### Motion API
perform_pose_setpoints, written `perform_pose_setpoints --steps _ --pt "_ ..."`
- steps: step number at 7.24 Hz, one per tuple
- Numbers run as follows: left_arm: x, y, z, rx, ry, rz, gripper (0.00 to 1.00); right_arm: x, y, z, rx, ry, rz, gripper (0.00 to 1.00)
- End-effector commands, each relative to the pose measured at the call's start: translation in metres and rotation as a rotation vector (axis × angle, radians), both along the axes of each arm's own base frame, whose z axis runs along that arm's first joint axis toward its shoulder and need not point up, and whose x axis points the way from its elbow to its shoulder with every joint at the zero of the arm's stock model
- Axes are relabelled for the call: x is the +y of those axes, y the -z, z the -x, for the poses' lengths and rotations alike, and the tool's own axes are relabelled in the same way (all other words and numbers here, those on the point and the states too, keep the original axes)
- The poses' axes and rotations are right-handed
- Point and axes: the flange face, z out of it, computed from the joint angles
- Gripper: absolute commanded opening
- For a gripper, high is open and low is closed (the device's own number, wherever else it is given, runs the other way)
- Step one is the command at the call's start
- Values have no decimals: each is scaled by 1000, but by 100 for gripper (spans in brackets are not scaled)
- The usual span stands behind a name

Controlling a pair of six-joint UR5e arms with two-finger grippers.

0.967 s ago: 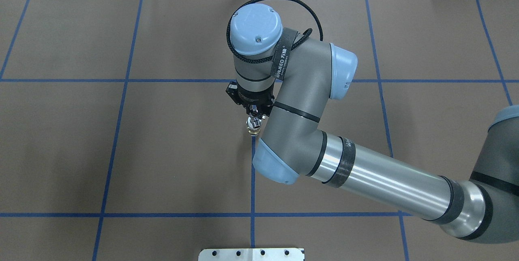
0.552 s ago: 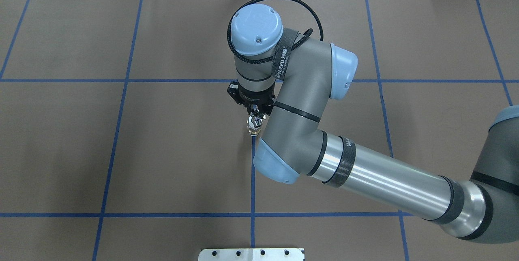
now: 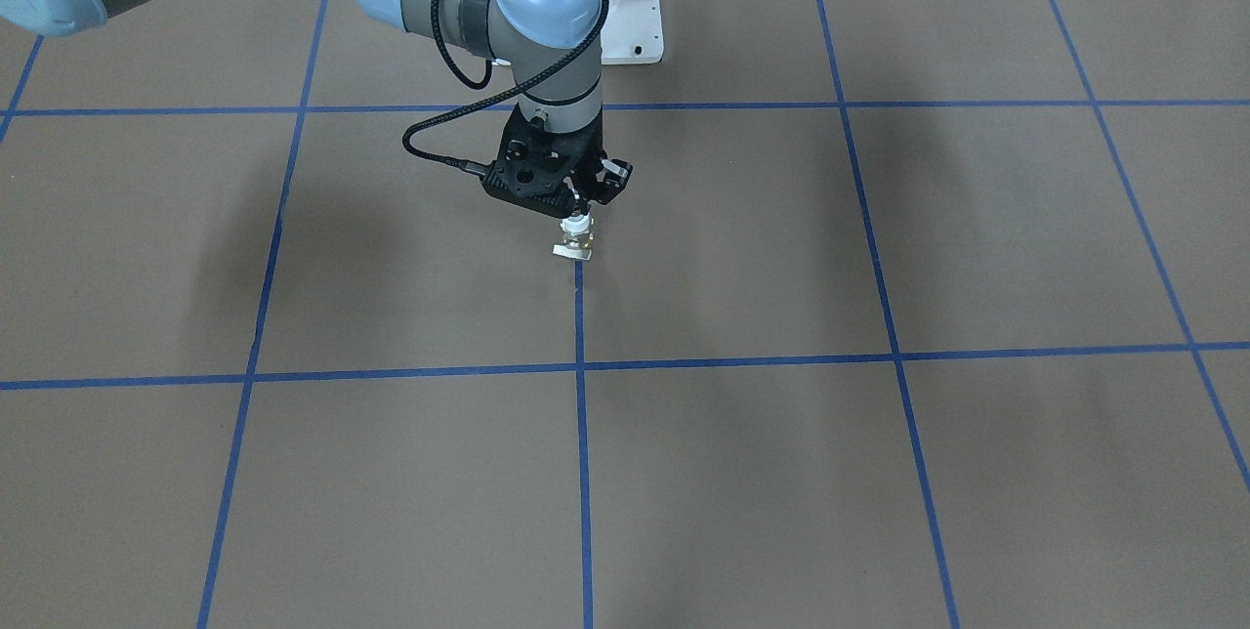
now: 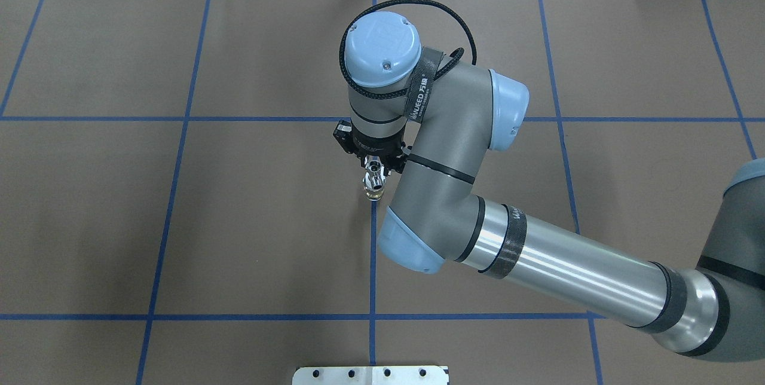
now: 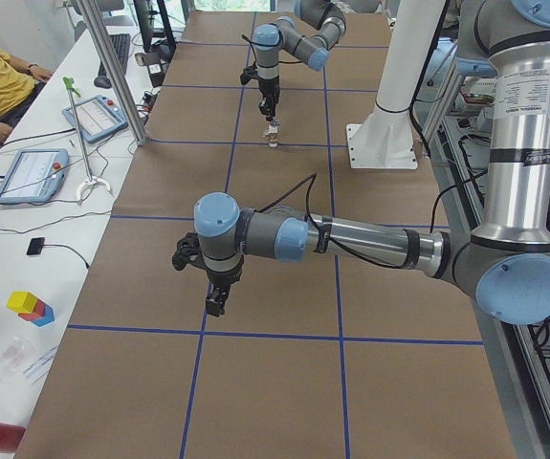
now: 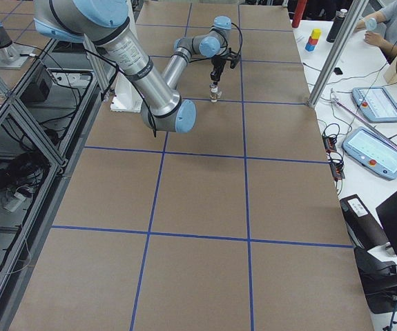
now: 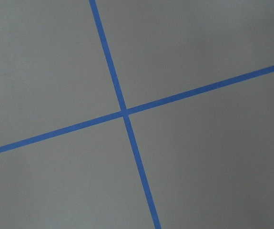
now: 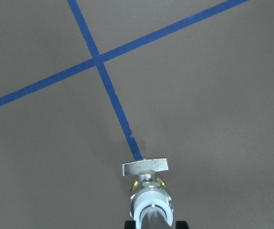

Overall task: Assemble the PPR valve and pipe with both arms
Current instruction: 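Press the chrome valve down onto the white fitting with the right gripper, then open the right gripper and lift it away from the assembly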

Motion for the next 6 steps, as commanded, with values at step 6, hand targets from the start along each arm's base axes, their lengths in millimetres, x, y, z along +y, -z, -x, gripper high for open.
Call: perform_pose_setpoints --steps 6 --pt "21 -38 4 -2 57 127 100 -87 18 -114 -83 -89 -14 99"
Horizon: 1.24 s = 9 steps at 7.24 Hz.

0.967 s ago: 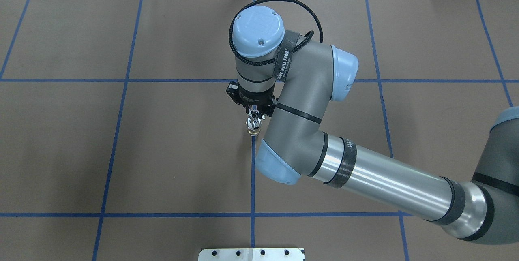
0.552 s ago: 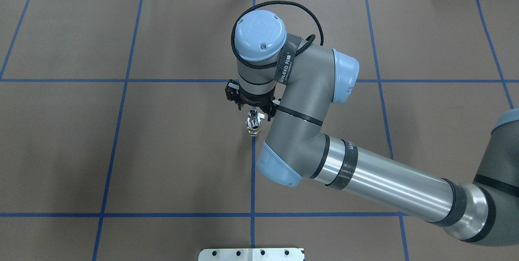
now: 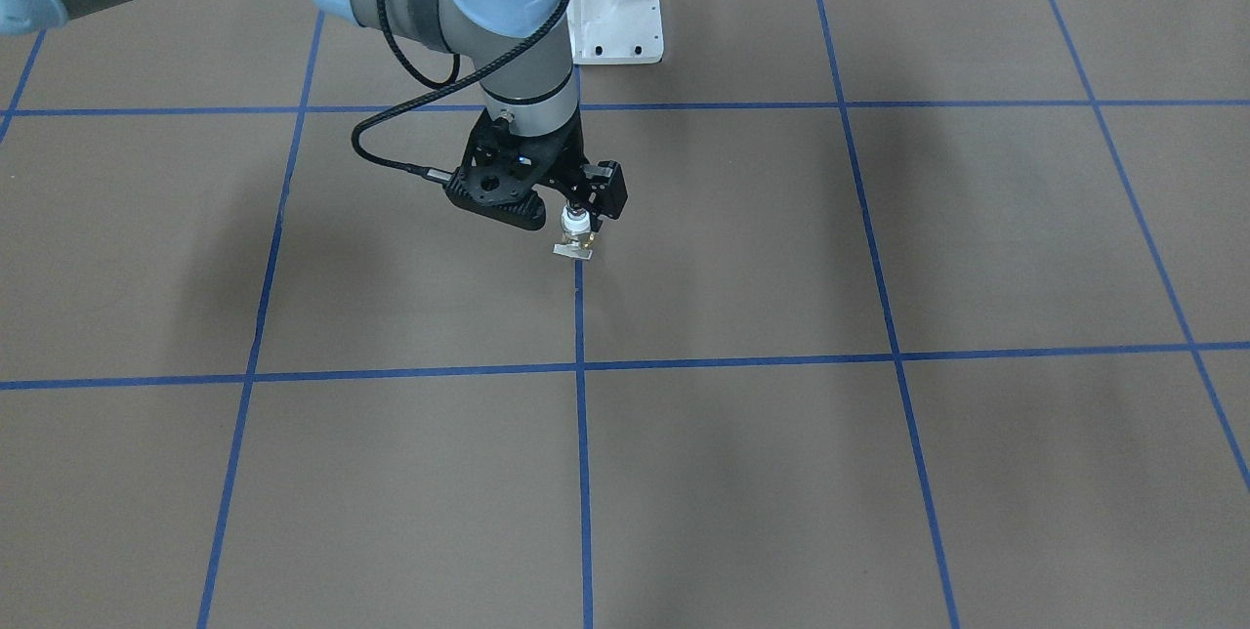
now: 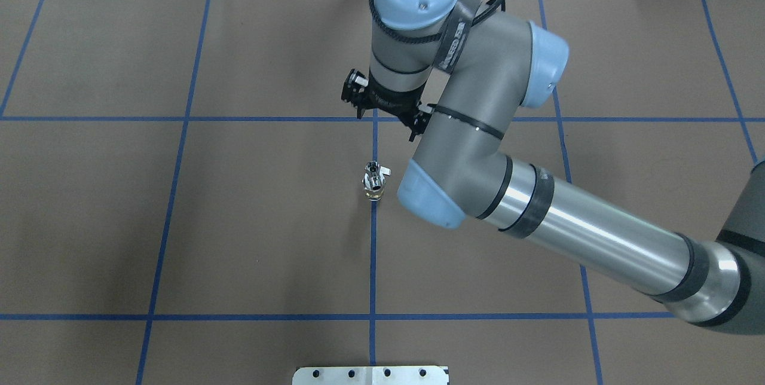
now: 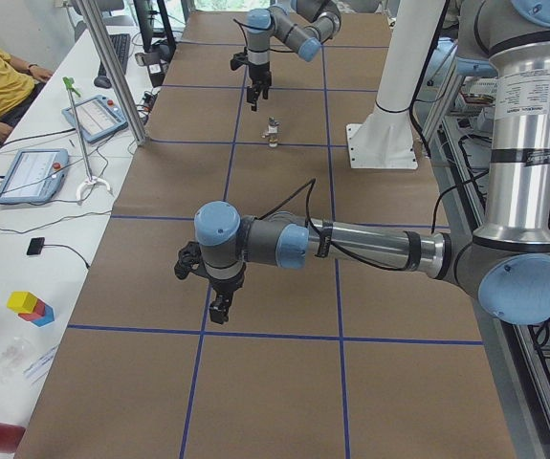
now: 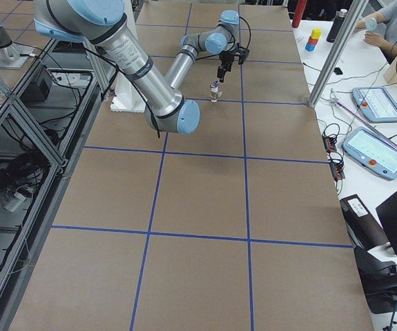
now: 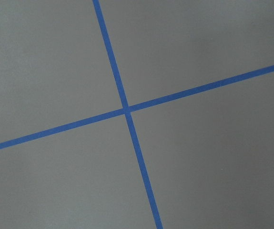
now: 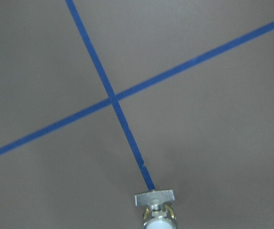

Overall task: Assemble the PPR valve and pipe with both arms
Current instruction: 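Open the right gripper and lift it away from the assembly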

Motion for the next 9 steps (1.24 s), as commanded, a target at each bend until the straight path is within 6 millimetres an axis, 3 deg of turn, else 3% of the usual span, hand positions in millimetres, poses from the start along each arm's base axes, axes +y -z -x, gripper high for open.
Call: perform_pose_setpoints --steps 1,2,3,5,6,7,8,9 --pt "25 -21 11 0 75 86 100 -66 -11 -92 -36 -31 -7 99" --pt "28 -21 22 15 92 82 100 -84 -40 -147 -43 -13 -43 99" --pt "33 -25 23 26 83 82 100 -92 -91 -204 -24 30 -108 99" --pt "39 -28 45 23 72 41 100 -109 -201 -300 83 168 -261 99" --pt "46 -26 50 23 82 34 100 -106 -259 -352 130 243 -320 99" --pt "56 -14 52 20 86 5 100 -92 -320 -403 167 324 -359 99" --pt "70 1 51 23 90 -16 100 -71 -378 -451 190 409 -400 99" --pt "87 0 49 23 93 -1 100 -51 -424 -487 201 472 -418 99"
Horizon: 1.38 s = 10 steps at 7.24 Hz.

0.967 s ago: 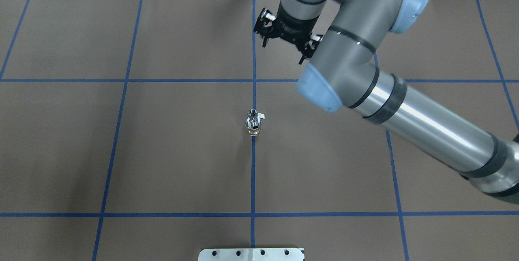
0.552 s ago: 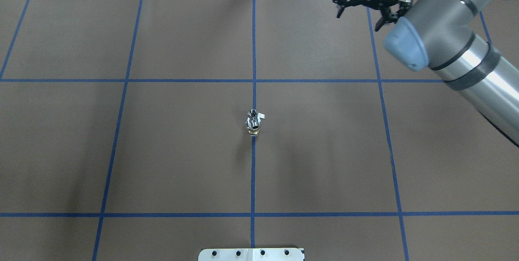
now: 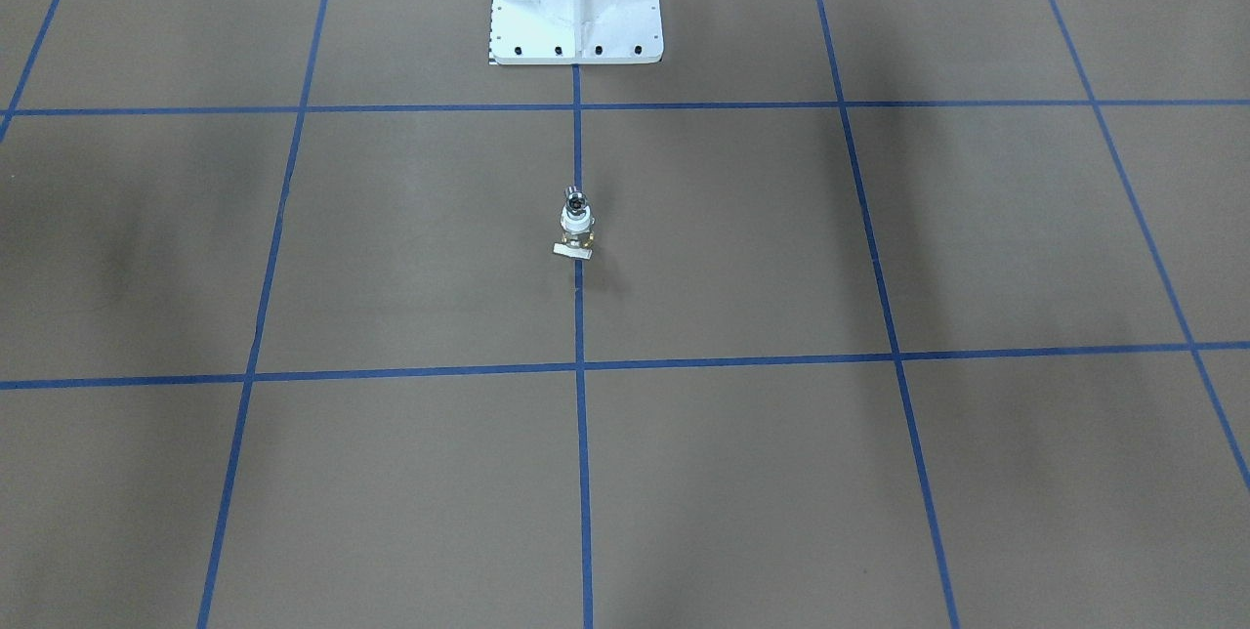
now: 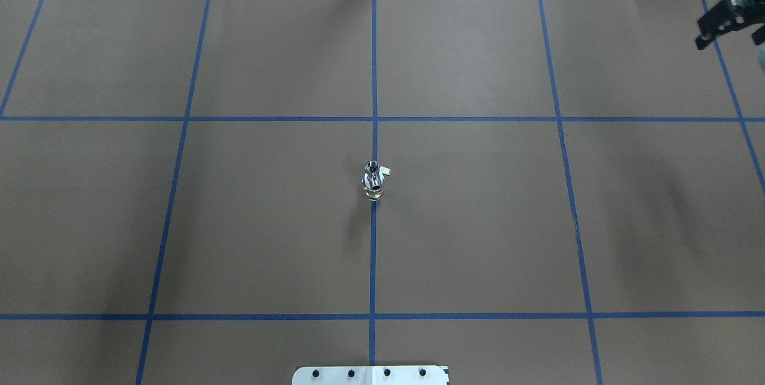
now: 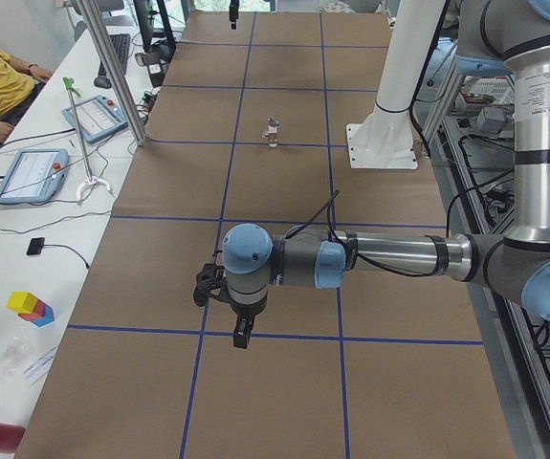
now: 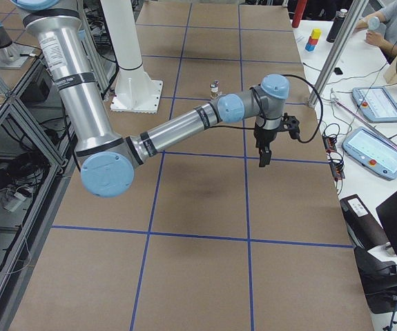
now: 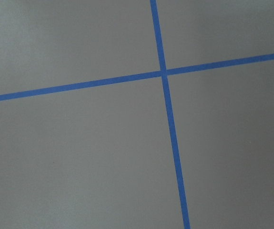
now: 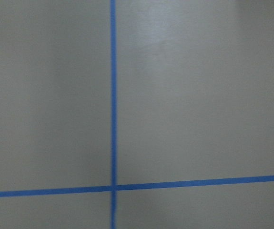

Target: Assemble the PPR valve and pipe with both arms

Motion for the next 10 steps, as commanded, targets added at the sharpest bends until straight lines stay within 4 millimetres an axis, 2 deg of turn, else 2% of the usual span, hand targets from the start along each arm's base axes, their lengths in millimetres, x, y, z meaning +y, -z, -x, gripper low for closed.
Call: perform_pose_setpoints --steps 1,2,4,5,6,7,10 --pt "18 9 -1 -2 26 17 100 52 -101 -85 32 110 -23 99" --pt "15 11 -2 -2 40 29 100 76 -128 -110 29 121 -14 99" --pt "13 -3 -3 1 34 44 100 123 -172 -146 21 62 62 99" --pt "5 1 -2 1 34 26 100 142 -186 -156 16 40 92 99" --pt "5 1 -2 4 36 26 100 159 -198 -161 12 24 119 99" --pt "-2 9 -2 3 36 7 100 161 -188 -165 11 9 105 99" --pt "-1 13 -1 0 32 -9 100 155 -159 -161 -44 -6 56 99"
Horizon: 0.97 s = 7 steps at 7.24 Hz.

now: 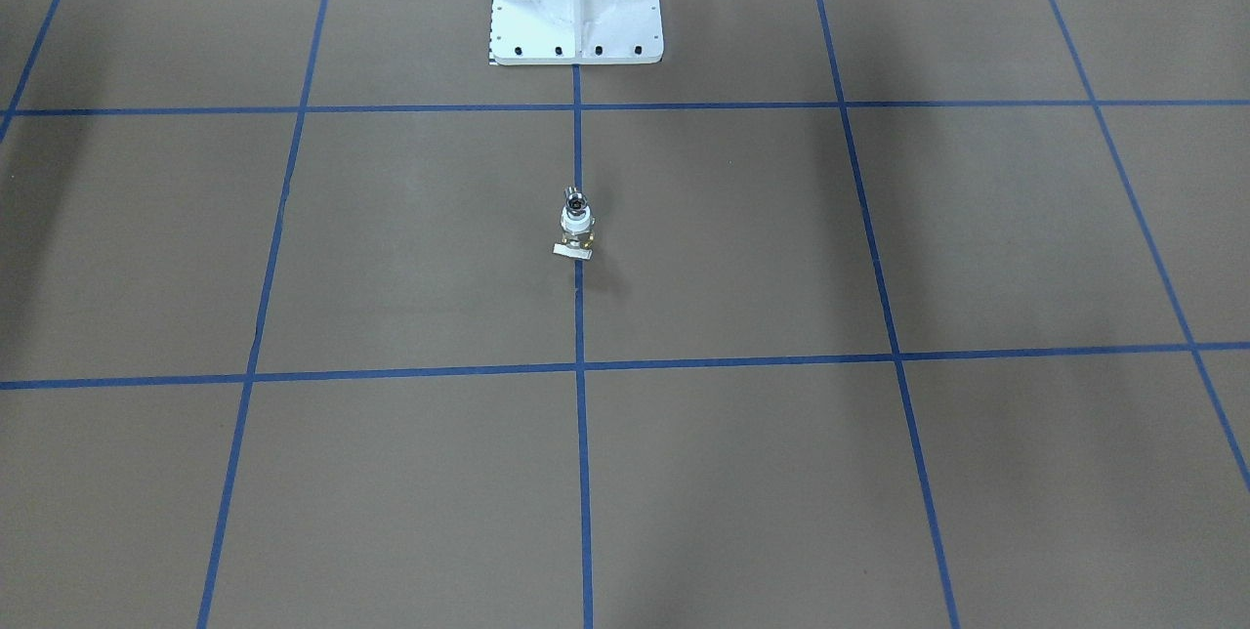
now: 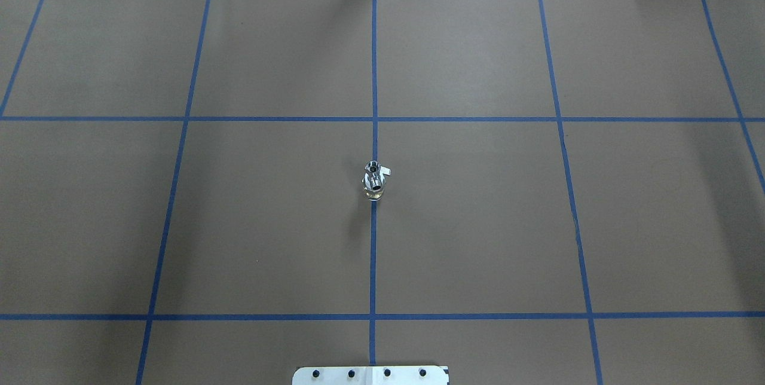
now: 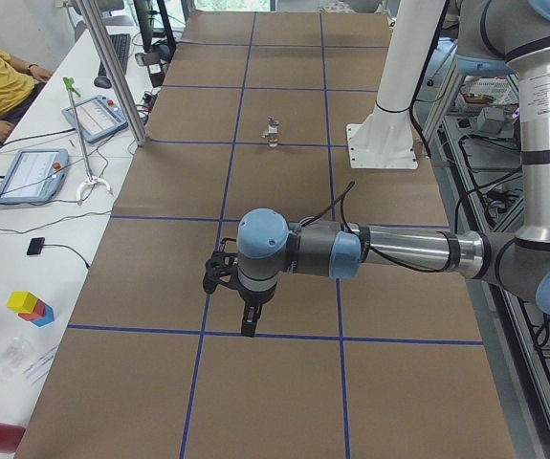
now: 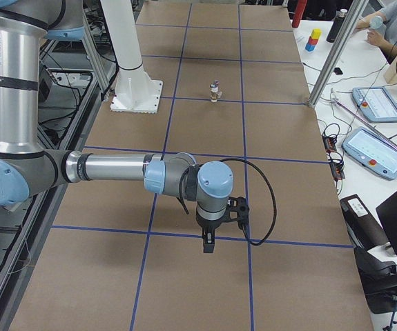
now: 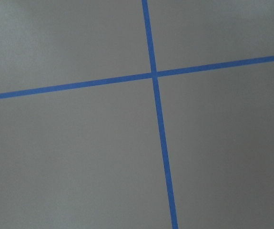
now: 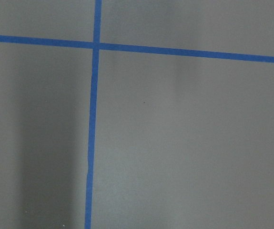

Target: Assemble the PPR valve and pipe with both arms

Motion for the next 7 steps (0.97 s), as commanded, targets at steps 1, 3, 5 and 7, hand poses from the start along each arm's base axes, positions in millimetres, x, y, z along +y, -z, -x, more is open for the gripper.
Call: perform_pose_setpoints --steps 1,3,5,7 --pt "-2 7 0 -3 -1 -17 100 -1 13 1 -11 -12 -18 99" --pt "1 3 0 -2 0 -7 100 -1 13 1 -13 -12 -18 99" --pt "5 -4 0 -1 1 11 100 -1 19 1 -12 -11 -32 99" --pt "5 -6 0 -2 1 15 100 1 19 1 -13 -12 -29 99"
